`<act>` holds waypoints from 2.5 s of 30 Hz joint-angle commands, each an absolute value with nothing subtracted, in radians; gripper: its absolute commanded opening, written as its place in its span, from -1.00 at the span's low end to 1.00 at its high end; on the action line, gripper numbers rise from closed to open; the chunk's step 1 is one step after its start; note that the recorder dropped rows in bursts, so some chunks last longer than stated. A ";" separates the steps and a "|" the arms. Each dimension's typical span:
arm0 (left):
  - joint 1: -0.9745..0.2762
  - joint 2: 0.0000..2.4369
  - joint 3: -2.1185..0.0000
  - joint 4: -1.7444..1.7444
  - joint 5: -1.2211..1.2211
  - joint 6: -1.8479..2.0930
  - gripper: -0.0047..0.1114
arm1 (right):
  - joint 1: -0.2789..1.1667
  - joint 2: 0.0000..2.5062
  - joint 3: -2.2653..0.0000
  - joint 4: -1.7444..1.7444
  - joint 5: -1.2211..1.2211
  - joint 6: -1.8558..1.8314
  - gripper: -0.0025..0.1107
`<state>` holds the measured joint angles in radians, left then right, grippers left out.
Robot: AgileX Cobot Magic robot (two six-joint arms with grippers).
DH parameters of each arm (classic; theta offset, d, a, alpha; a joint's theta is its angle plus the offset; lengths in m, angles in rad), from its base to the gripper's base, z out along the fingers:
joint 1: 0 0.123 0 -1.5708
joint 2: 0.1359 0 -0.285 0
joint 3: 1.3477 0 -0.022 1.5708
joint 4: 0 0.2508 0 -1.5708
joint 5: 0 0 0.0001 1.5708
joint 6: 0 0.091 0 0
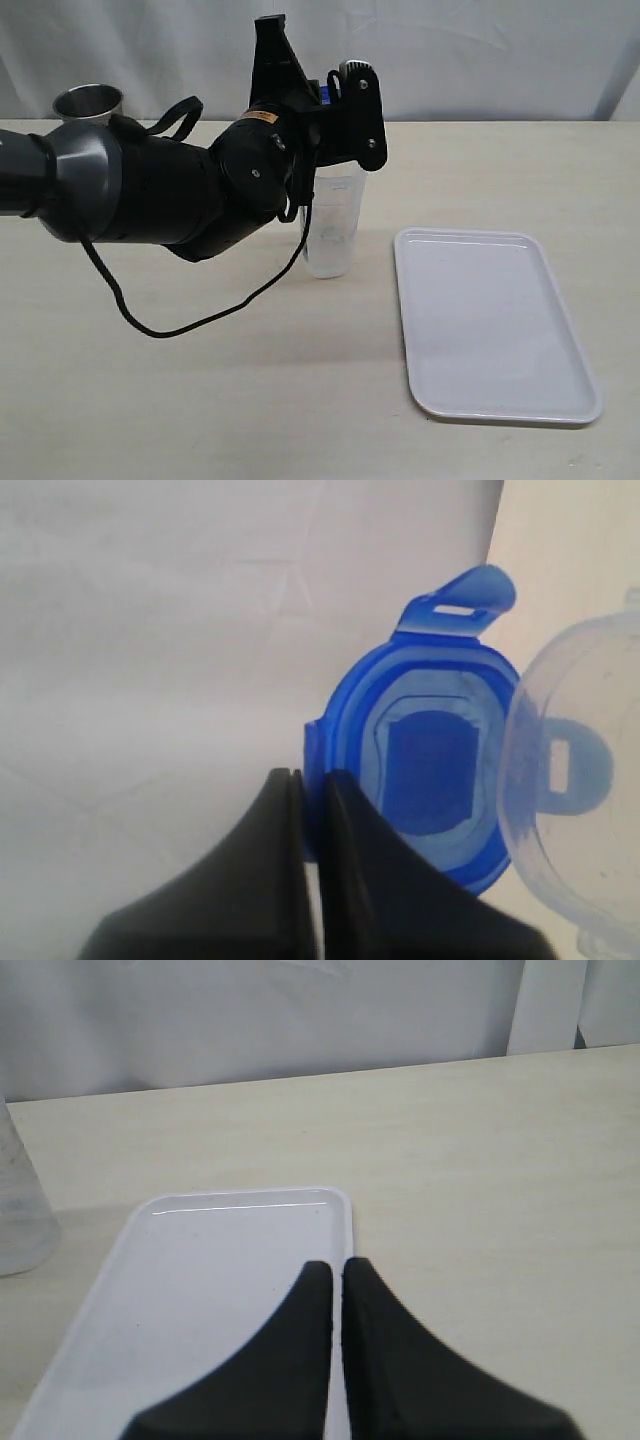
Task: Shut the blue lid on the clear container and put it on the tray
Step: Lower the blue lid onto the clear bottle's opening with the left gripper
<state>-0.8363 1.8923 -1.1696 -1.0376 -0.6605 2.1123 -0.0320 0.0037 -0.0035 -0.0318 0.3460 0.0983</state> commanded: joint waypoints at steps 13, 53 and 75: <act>-0.838 1.876 -1.169 -0.972 -0.763 2.143 -0.92 | -0.033 0.000 0.000 -0.031 0.344 0.104 -0.88; -0.903 1.876 -1.126 -0.978 -0.820 2.143 -0.92 | -0.033 0.000 0.000 -0.031 0.344 0.104 -0.88; -0.919 1.876 -1.110 -0.987 -0.844 2.143 -0.92 | -0.033 0.000 0.000 -0.031 0.344 0.104 -0.88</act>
